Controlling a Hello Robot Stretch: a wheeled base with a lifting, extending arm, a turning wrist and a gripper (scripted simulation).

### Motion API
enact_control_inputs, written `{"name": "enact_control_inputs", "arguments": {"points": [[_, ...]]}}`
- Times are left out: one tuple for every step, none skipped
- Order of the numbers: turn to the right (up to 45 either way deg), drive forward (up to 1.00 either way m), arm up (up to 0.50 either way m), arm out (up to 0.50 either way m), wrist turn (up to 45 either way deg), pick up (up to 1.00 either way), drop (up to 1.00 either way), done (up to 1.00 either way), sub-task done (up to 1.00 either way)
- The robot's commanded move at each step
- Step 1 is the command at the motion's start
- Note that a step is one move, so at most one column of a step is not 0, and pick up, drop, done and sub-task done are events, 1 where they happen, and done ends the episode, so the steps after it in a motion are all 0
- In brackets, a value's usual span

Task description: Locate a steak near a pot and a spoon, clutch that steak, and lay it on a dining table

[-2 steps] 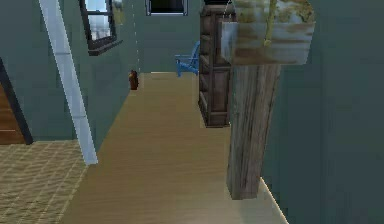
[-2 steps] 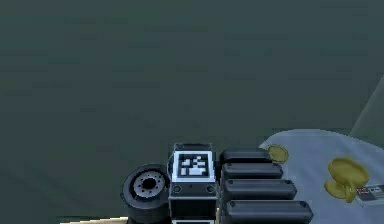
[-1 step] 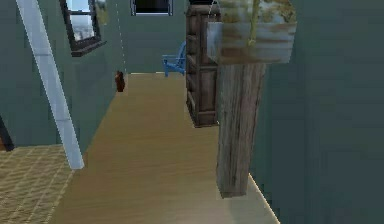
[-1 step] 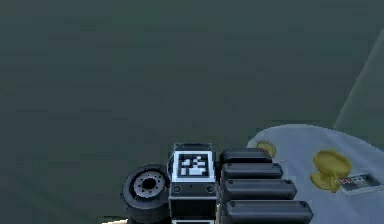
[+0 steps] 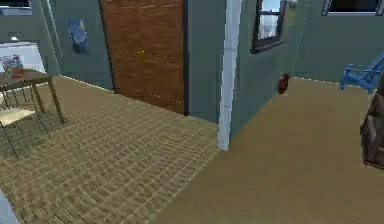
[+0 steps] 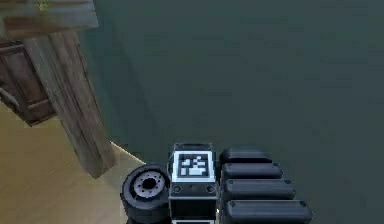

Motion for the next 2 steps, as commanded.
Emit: {"name": "enact_control_inputs", "arguments": {"points": [[-45.0, 0.00, 0.00, 0.00, 0.0, 0.00, 0.00, 0.00, 0.00], [-45.0, 0.00, 0.00, 0.00, 0.0, 0.00, 0.00, 0.00, 0.00]]}}
